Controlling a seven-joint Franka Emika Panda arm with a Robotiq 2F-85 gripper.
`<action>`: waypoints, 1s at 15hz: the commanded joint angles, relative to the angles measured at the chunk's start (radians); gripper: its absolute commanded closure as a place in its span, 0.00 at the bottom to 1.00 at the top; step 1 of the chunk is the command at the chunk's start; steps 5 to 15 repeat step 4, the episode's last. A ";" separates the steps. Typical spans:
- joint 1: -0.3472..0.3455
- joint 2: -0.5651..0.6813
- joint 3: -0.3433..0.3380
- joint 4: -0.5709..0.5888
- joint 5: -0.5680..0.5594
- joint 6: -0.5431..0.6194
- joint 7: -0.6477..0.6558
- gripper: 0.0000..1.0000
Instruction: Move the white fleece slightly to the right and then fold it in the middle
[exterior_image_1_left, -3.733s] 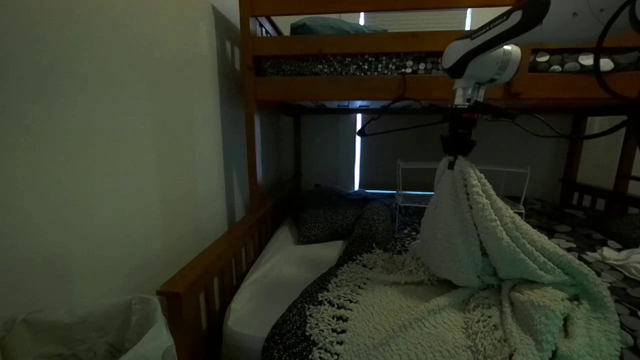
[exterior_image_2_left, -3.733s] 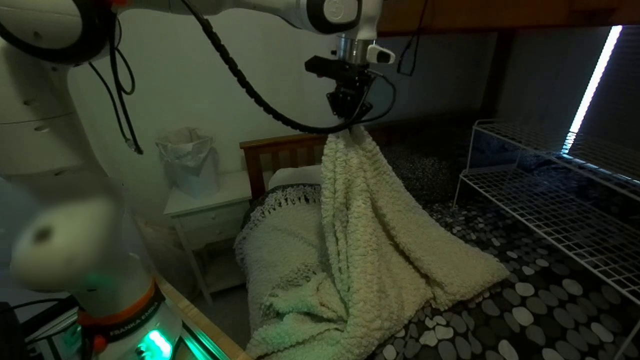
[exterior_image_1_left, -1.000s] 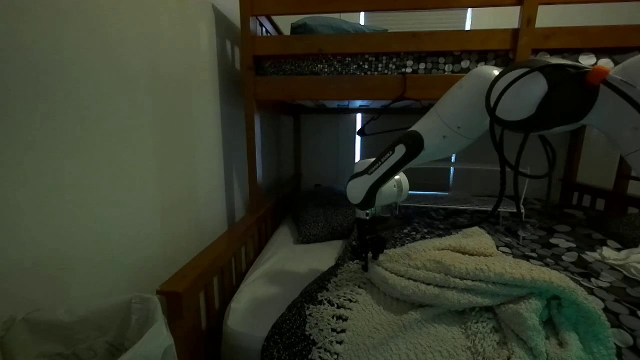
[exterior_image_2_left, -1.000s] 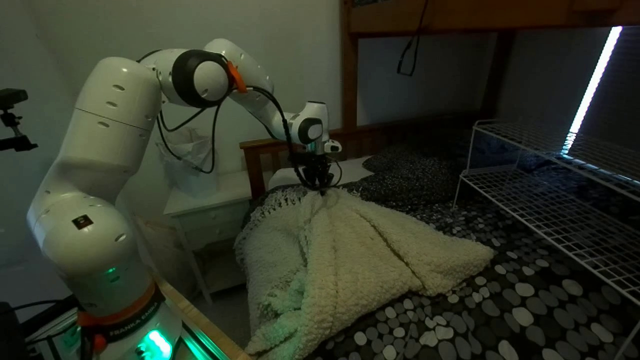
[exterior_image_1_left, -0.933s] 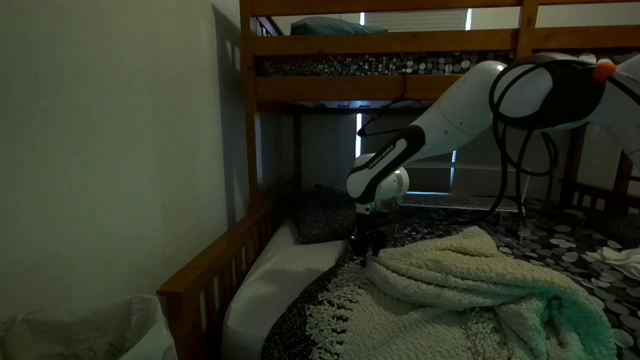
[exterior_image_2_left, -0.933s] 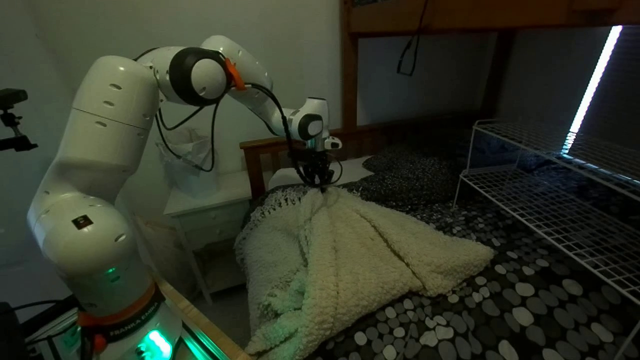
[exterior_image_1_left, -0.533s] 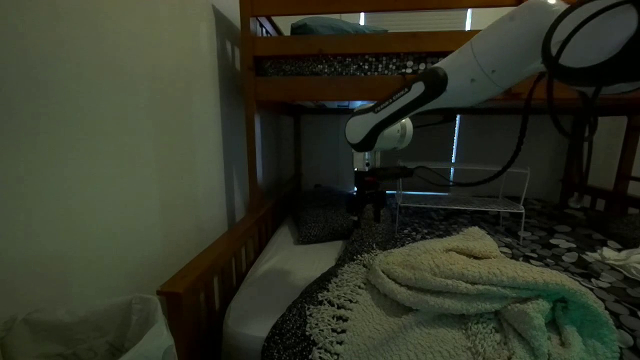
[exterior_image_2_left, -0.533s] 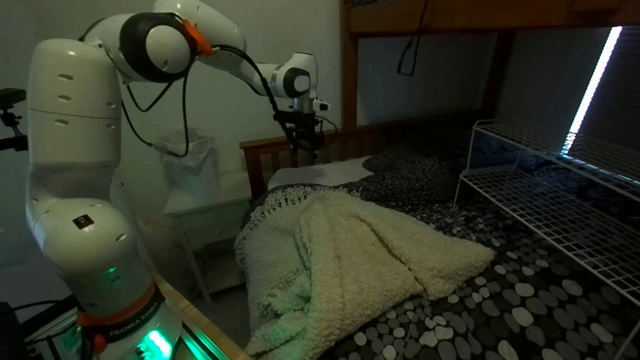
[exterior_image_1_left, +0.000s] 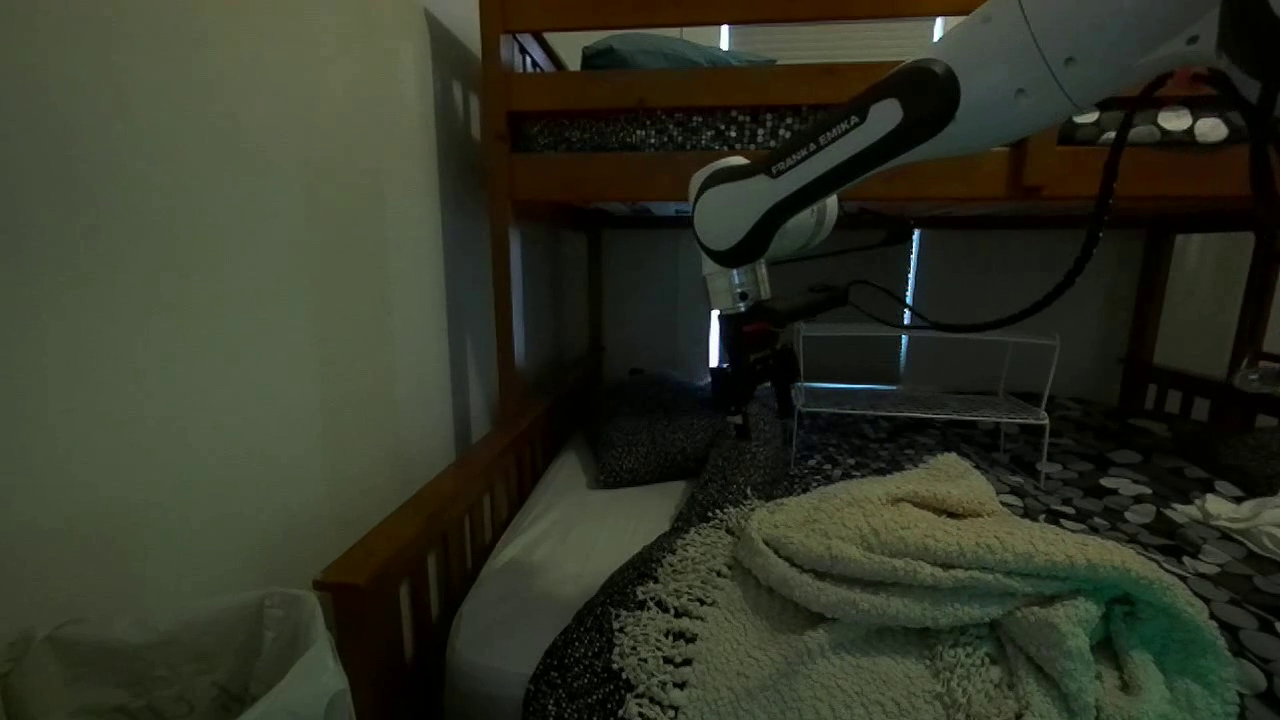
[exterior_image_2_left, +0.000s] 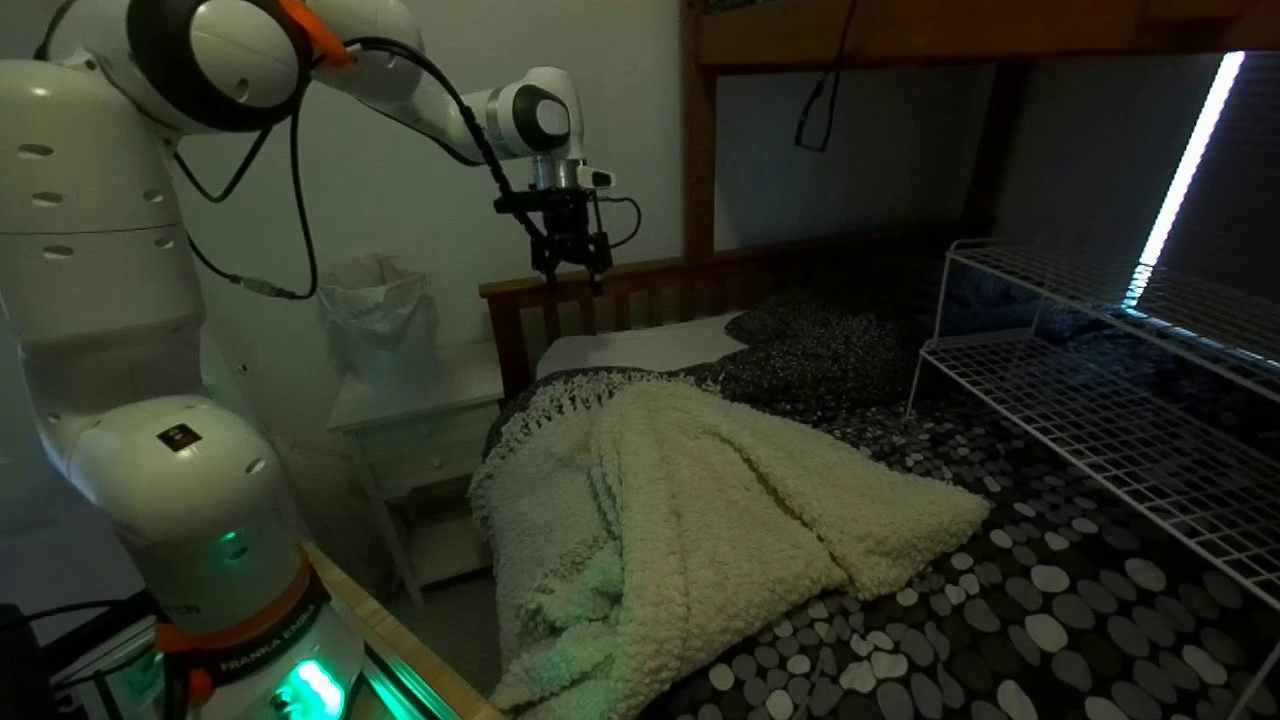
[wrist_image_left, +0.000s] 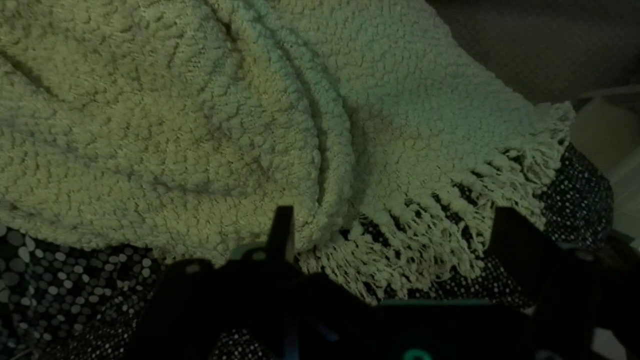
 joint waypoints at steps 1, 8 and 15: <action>-0.005 -0.011 0.002 -0.010 -0.002 -0.003 0.000 0.00; -0.007 -0.024 0.000 -0.024 -0.004 -0.001 0.000 0.00; -0.007 -0.024 0.000 -0.024 -0.004 -0.001 0.000 0.00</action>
